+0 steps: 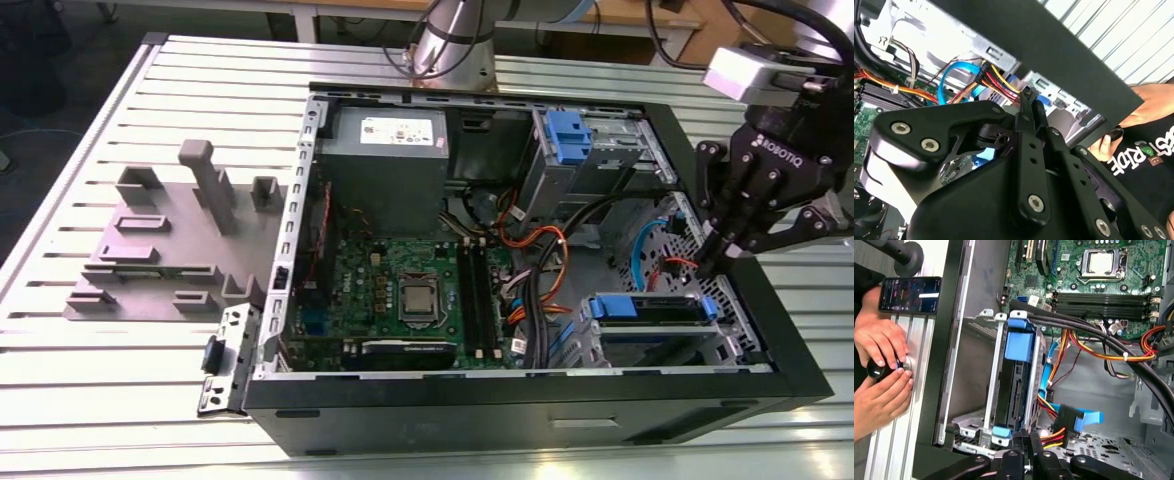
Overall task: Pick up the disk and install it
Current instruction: 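Insert the first disk wire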
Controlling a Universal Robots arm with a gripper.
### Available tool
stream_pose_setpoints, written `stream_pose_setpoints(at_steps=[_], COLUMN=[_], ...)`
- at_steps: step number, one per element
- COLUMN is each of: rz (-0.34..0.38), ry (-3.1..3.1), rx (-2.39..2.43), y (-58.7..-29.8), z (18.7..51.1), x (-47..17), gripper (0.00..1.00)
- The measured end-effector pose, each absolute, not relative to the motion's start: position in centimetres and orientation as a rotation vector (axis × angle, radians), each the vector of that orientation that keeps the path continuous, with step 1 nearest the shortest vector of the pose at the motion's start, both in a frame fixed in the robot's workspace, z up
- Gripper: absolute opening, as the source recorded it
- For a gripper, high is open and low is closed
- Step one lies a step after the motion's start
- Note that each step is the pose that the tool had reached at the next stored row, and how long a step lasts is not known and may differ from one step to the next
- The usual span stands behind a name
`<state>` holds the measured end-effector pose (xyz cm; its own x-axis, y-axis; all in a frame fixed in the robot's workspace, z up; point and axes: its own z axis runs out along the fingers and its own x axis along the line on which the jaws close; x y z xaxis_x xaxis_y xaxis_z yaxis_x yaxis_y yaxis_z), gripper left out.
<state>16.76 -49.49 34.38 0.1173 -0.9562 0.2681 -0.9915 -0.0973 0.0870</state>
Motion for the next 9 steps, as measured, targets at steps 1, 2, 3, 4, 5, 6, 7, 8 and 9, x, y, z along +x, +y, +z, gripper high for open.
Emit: stream_pose_setpoints(at_steps=[1,2,3,4,5,6,7,8,9], rz=[0.209,0.209,0.209,0.209,0.210,0.210,0.211,0.212,0.215], ry=[-1.927,-1.927,-1.927,-1.927,-1.927,-1.927,-1.927,-1.928,-1.931], rx=[2.150,2.150,2.150,2.150,2.151,2.151,2.151,2.151,2.150], y=[-49.5,-49.5,-49.5,-49.5,-49.5,-49.5,-49.5,-49.5,-49.5], z=[34.4,34.4,34.4,34.4,34.4,34.4,34.4,34.4,34.4], x=[16.6,16.4,16.3,16.2,16.0,15.7,15.5,15.2,15.0], gripper=[0.17,0.17,0.17,0.17,0.17,0.17,0.17,0.17,0.17])
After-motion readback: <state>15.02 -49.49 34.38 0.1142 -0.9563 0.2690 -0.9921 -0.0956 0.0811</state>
